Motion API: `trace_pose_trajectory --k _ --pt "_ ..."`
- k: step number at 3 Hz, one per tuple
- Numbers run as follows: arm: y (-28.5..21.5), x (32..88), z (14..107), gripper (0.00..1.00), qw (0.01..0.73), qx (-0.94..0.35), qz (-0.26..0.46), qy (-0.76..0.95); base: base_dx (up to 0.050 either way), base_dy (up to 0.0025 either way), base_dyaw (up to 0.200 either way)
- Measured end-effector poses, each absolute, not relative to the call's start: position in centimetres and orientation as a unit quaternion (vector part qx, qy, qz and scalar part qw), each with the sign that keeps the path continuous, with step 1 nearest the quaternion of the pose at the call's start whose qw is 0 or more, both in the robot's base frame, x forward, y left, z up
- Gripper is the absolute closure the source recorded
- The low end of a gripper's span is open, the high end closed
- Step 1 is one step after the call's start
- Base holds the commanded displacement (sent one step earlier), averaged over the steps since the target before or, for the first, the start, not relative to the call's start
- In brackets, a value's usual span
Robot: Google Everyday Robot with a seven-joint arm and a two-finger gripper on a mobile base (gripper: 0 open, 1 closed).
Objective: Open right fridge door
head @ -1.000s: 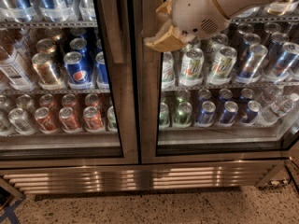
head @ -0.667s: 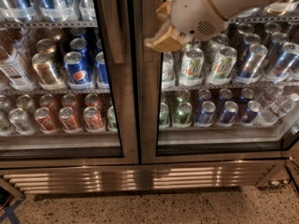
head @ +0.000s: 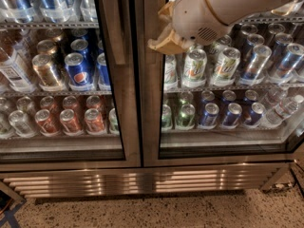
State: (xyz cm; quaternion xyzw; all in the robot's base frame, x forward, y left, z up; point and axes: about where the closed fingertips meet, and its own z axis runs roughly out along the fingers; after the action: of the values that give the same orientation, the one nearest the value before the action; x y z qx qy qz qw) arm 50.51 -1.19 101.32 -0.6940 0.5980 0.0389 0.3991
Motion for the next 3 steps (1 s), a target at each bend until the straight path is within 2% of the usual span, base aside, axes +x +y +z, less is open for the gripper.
trace_pose_trajectory --k 3 --pt "-1.14 50.45 100.92 1.0 0.394 -0.698 0.05 0.596 0.0 0.0 0.0"
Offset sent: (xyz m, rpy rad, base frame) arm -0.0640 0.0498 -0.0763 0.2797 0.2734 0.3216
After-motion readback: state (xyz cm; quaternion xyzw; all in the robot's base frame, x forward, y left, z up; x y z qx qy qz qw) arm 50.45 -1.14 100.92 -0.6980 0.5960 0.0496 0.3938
